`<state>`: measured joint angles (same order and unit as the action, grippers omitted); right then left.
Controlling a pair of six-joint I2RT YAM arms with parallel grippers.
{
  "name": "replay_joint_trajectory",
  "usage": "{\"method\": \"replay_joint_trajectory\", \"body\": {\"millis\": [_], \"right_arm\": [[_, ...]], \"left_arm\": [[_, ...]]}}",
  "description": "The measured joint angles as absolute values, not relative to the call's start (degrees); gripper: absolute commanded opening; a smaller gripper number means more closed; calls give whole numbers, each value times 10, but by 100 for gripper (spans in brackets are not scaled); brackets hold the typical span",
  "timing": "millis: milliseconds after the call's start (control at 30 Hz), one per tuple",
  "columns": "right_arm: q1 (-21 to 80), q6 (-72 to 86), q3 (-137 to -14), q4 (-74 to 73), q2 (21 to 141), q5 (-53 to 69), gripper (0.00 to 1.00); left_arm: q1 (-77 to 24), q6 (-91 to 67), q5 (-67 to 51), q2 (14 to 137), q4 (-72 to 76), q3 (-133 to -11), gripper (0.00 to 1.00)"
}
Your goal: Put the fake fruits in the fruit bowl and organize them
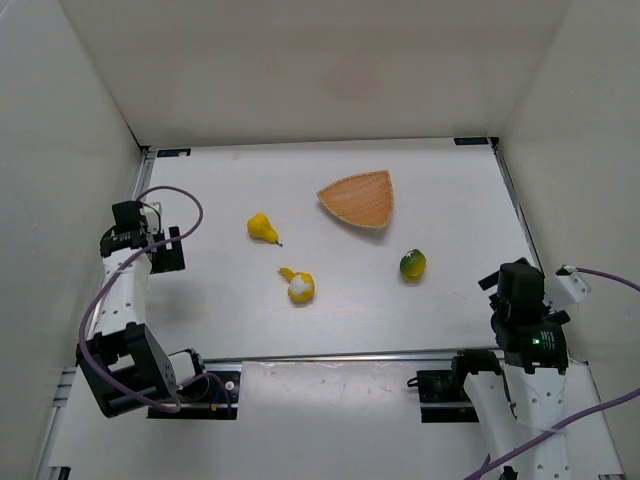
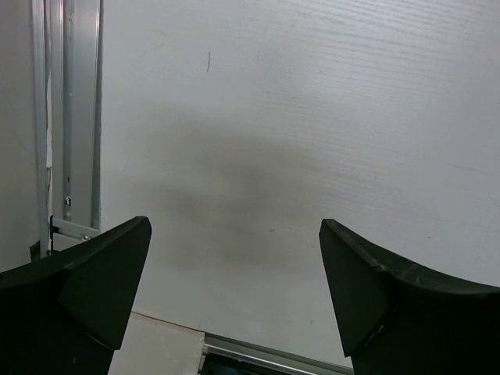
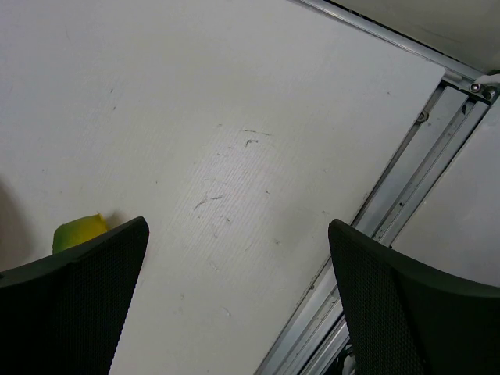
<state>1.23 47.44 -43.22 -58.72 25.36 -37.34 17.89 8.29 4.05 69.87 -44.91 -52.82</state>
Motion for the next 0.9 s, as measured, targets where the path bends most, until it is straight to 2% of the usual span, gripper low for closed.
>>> {"method": "replay_joint_trajectory", "body": {"millis": [200, 400, 600, 767, 900], "right_arm": [[12, 456, -432, -582, 268, -358, 100], [12, 401, -427, -533, 335, -285, 100], [13, 385, -420, -486, 436, -215, 100], [21, 389, -406, -461, 450, -185, 100], [25, 393, -404, -448, 462, -175, 100]], "left_arm": [[165, 108, 11, 686, -456, -529, 100], [18, 129, -15, 737, -485, -605, 100], [-101, 121, -20, 918, -480, -797, 100], [-119, 100, -25, 1077, -490, -909, 100], [-129, 93, -30, 1161, -499, -941, 100]]}}
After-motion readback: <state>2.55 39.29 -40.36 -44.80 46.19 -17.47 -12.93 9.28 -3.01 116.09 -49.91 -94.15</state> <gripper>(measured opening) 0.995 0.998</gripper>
